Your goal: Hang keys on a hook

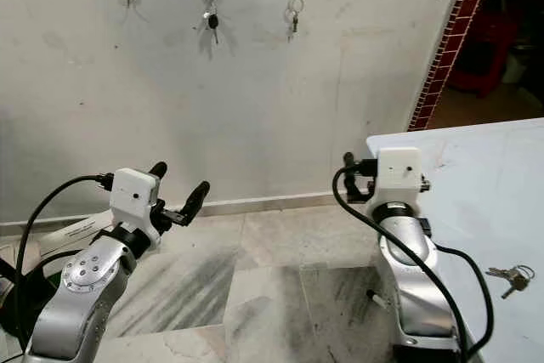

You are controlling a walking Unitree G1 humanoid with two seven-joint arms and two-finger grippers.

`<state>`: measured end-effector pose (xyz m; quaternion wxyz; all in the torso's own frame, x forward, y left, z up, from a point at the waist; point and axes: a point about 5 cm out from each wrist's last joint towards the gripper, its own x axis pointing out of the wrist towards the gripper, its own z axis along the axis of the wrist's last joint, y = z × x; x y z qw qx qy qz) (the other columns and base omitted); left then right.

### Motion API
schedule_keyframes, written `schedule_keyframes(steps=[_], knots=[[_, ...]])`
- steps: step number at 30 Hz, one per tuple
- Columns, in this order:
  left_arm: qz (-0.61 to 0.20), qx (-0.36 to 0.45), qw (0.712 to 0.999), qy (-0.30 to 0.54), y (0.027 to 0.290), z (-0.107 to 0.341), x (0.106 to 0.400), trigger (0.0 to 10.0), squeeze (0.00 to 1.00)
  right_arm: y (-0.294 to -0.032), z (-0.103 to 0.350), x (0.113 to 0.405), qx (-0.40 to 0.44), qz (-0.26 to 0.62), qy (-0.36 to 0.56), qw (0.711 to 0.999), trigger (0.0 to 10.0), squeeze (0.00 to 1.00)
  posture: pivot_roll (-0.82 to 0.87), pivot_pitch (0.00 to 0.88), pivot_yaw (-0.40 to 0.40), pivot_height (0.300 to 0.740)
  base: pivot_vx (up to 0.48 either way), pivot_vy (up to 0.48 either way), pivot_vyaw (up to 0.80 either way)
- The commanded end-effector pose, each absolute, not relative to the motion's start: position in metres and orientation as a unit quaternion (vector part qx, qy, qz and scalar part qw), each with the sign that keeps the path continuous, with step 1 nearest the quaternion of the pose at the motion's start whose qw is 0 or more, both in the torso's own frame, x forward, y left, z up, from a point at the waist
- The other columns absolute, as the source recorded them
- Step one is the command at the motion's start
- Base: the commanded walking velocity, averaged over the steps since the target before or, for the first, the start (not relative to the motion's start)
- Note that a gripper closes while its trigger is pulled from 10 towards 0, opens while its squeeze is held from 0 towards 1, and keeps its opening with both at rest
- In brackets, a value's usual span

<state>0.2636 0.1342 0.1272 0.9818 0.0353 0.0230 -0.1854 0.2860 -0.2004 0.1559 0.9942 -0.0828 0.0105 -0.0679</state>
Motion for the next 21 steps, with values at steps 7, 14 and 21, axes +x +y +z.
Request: schedule_keyframes(steps=[7,14,21], knots=[[-0.199,0.039,0.979,0.025,0.131,0.129,0.266,10.0,0.0,-0.204,0.156,0.286,-0.1,-0.088,0.023,0.991,10.0,0.0,0.01,0.0,0.068,0.74,0.0,0.0,-0.79],[-0.187,0.059,0.98,0.024,0.131,0.13,0.268,10.0,0.0,-0.216,0.154,0.288,-0.123,-0.117,0.038,0.985,10.0,0.0,0.01,0.0,0.067,0.74,0.0,0.0,-0.78],[-0.174,0.052,0.983,0.015,0.133,0.132,0.269,10.0,0.0,-0.206,0.153,0.29,-0.117,-0.096,0.04,0.988,10.0,0.0,0.02,0.0,0.064,0.74,0.0,0.0,-0.78]])
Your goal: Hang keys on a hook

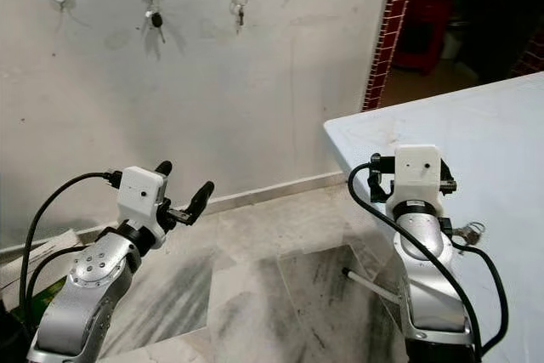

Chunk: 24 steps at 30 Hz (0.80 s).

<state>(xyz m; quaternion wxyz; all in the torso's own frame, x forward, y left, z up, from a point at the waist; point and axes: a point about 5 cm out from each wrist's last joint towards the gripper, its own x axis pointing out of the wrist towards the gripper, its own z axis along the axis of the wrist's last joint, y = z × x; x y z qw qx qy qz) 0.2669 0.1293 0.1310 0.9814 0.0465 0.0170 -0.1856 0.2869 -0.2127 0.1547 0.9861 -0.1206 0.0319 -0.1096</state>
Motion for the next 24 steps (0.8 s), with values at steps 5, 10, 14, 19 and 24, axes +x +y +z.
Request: schedule_keyframes(steps=[5,10,14,19,24], knots=[[-0.165,0.056,0.985,0.016,0.1346,0.1315,0.2698,10.0,0.0,-0.2023,0.1488,0.2887,-0.114,-0.085,0.048,0.989,10.0,0.0,0.02,0.0,0.062,0.74,0.0,0.0,-0.15],[-0.169,0.057,0.984,0.014,0.1331,0.1308,0.2699,10.0,0.0,-0.2004,0.1486,0.2895,-0.114,-0.08,0.049,0.989,10.0,0.0,0.01,0.0,0.061,0.74,0.0,0.0,0.0],[-0.165,0.048,0.985,0.003,0.1335,0.1348,0.2707,10.0,0.0,-0.1998,0.1495,0.2913,-0.113,-0.077,0.048,0.989,10.0,0.0,0.01,0.0,0.059,0.74,0.0,-0.073,0.0],[-0.157,0.05,0.986,0.006,0.136,0.1337,0.2717,10.0,0.0,-0.1982,0.1486,0.2916,-0.112,-0.073,0.051,0.99,10.0,0.0,0.01,0.0,0.059,0.74,0.0,0.0,0.0],[-0.16,0.047,0.986,0.006,0.1349,0.1333,0.2714,10.0,0.0,-0.1978,0.1478,0.2913,-0.111,-0.071,0.053,0.99,10.0,0.0,0.01,0.0,0.058,0.74,0.0,0.0,0.0]])
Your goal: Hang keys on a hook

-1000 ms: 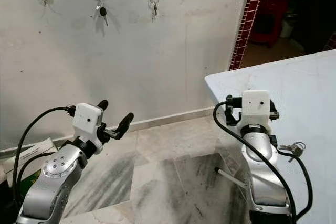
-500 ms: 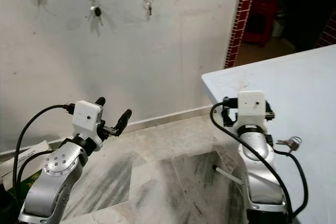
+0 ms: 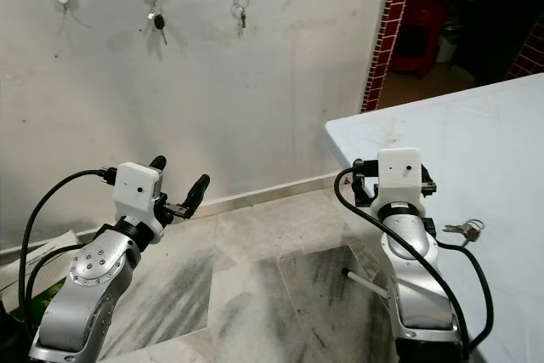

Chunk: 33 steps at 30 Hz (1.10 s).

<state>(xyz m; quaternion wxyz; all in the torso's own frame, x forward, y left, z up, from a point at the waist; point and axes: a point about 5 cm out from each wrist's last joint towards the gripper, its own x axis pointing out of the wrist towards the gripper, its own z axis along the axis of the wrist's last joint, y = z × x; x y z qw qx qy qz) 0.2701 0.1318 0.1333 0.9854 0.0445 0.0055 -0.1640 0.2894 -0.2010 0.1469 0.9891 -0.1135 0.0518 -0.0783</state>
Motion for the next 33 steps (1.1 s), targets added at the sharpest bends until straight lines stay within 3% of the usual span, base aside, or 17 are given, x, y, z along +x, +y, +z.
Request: schedule_keyframes(steps=[1,19,33], knots=[[-0.16,0.045,0.986,0.006,0.1347,0.1331,0.2713,10.0,0.0,-0.1976,0.1475,0.2915,-0.111,-0.071,0.053,0.99,10.0,0.0,0.01,0.0,0.058,0.74,0.0,-0.251,0.0],[-0.162,0.045,0.986,0.006,0.1345,0.1331,0.271,10.0,0.0,-0.1947,0.1453,0.2933,-0.104,-0.069,0.058,0.991,10.0,0.0,0.02,0.0,0.059,0.74,0.0,-0.137,0.0],[-0.165,0.044,0.985,0.003,0.1342,0.1335,0.2709,10.0,0.0,-0.195,0.1447,0.2936,-0.103,-0.068,0.059,0.991,10.0,0.0,0.02,0.0,0.059,0.74,0.0,-0.41,0.0]])
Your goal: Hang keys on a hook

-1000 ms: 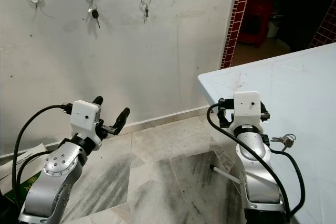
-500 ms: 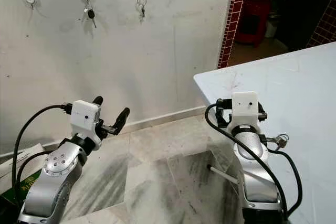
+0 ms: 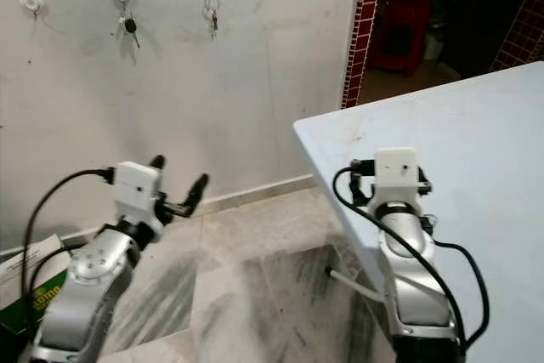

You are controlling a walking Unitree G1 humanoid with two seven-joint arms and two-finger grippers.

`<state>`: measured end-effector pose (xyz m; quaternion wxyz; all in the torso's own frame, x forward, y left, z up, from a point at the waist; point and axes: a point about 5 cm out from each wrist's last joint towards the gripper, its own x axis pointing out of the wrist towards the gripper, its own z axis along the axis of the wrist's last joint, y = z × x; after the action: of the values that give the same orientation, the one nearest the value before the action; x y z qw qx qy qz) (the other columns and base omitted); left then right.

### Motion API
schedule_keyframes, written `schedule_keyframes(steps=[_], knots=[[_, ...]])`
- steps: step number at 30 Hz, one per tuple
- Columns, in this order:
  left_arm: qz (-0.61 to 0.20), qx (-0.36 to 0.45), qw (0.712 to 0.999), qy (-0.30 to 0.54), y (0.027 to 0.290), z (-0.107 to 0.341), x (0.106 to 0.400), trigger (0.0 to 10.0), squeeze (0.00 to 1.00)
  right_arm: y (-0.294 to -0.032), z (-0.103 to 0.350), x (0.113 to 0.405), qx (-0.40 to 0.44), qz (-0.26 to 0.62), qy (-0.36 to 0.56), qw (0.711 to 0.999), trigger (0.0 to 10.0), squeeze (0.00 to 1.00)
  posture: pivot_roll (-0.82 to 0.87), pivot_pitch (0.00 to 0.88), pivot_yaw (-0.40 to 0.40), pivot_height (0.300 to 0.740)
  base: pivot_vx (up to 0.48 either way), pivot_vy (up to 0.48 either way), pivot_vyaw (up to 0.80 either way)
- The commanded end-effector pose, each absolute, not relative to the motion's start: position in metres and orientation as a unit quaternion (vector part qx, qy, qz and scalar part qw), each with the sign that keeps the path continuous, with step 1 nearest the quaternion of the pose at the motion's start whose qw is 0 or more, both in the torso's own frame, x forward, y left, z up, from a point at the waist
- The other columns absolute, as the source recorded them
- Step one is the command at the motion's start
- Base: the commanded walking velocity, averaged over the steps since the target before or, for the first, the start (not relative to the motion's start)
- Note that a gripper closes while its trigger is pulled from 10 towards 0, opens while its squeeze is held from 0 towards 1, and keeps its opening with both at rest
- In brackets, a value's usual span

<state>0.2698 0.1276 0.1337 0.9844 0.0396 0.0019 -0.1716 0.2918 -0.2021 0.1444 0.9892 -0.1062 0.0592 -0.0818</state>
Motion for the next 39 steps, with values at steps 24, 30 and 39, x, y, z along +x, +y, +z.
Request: schedule_keyframes(steps=[24,30,39], knots=[[-0.195,0.013,0.979,0.059,0.136,0.12,0.252,10.0,0.0,-0.217,0.126,0.273,-0.153,-0.063,0.169,0.972,10.0,0.0,0.01,0.0,0.063,0.74,0.0,0.0,0.0],[-0.218,0.005,0.973,0.074,0.134,0.116,0.247,10.0,0.0,-0.233,0.129,0.268,-0.16,-0.107,0.179,0.965,10.0,0.0,0.0,0.0,0.061,0.74,0.0,0.0,0.0],[-0.244,0.004,0.966,0.088,0.134,0.116,0.243,10.0,0.0,-0.235,0.129,0.242,-0.109,-0.1,0.221,0.964,10.0,0.0,-0.02,0.0,0.07,0.74,0.0,0.0,0.0]])
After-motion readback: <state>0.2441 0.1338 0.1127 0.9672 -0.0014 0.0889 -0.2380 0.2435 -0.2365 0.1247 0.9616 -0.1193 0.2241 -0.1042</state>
